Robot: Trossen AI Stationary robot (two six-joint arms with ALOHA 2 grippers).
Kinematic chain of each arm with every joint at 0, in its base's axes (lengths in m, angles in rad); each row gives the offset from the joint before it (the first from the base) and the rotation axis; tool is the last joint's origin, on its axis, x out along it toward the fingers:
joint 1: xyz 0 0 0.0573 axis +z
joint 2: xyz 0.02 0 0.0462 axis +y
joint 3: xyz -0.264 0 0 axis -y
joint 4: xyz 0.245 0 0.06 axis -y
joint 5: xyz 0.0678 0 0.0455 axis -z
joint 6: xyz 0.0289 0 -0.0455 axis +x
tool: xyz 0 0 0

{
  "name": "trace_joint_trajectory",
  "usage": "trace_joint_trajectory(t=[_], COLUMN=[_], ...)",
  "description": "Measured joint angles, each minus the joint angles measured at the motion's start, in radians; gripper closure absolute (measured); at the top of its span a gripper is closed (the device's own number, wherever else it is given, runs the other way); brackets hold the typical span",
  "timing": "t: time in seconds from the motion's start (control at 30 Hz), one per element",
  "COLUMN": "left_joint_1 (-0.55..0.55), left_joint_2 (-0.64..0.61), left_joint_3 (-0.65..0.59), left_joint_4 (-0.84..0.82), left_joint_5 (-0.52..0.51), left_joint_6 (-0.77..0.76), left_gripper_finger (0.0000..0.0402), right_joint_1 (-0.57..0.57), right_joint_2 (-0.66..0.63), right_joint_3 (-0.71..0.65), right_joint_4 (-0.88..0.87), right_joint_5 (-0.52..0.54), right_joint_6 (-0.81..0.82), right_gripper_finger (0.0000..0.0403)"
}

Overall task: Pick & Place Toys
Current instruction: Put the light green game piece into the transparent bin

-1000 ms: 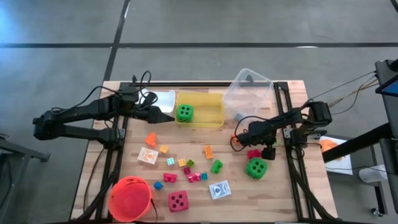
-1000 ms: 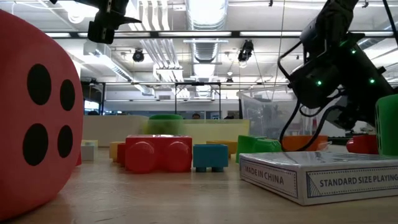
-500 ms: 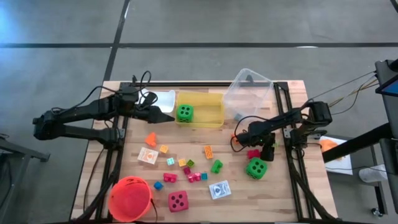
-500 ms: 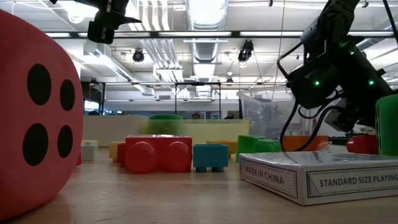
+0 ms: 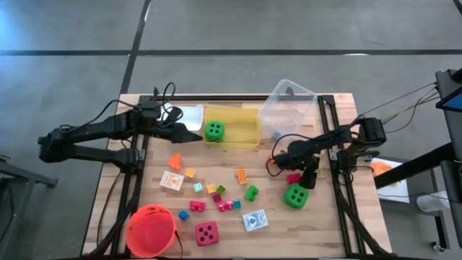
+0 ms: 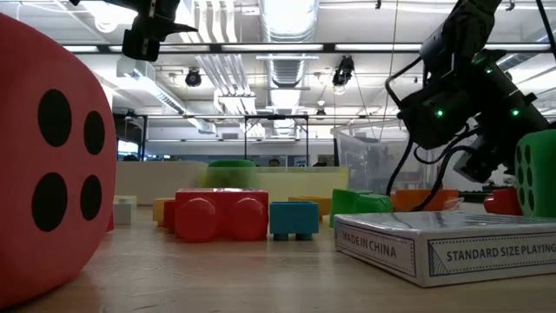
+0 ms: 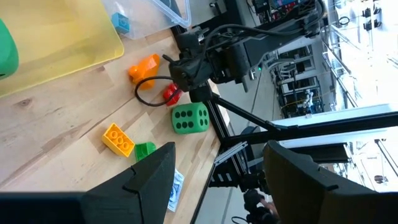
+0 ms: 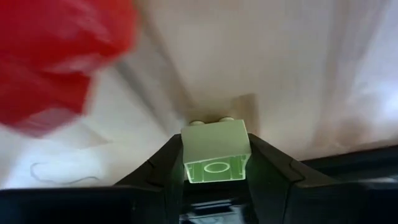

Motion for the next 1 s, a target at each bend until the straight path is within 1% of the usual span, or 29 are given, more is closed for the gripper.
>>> trace_joint_trajectory(t=[0.13, 0.23, 0.5, 0.7, 1.0], left_joint_1=[0.0, 0.0, 0.0, 0.0, 0.0], left_joint_2=[0.0, 0.0, 0.0, 0.0, 0.0], left_joint_3=[0.0, 0.0, 0.0, 0.0, 0.0], left_joint_4=[0.0, 0.0, 0.0, 0.0, 0.0], left_joint_5=[0.0, 0.0, 0.001, 0.0, 0.001], left_joint_6=[0.0, 0.0, -0.015, -0.015, -0.019], left_gripper_finger=[0.017, 0.017, 0.017, 0.017, 0.017], right_joint_1=[0.002, 0.011, 0.056, 0.093, 0.107], right_joint_2=[-0.027, -0.071, -0.271, -0.415, -0.519], right_joint_3=[0.006, 0.011, 0.016, 0.026, 0.084], right_joint_4=[0.005, -0.001, -0.004, 0.001, 0.091], right_joint_5=[-0.03, -0.052, -0.109, -0.112, -0.129], right_joint_6=[0.027, 0.061, 0.2, 0.331, 0.445], right_gripper_finger=[0.0275, 0.0275, 0.0275, 0.0275, 0.0275])
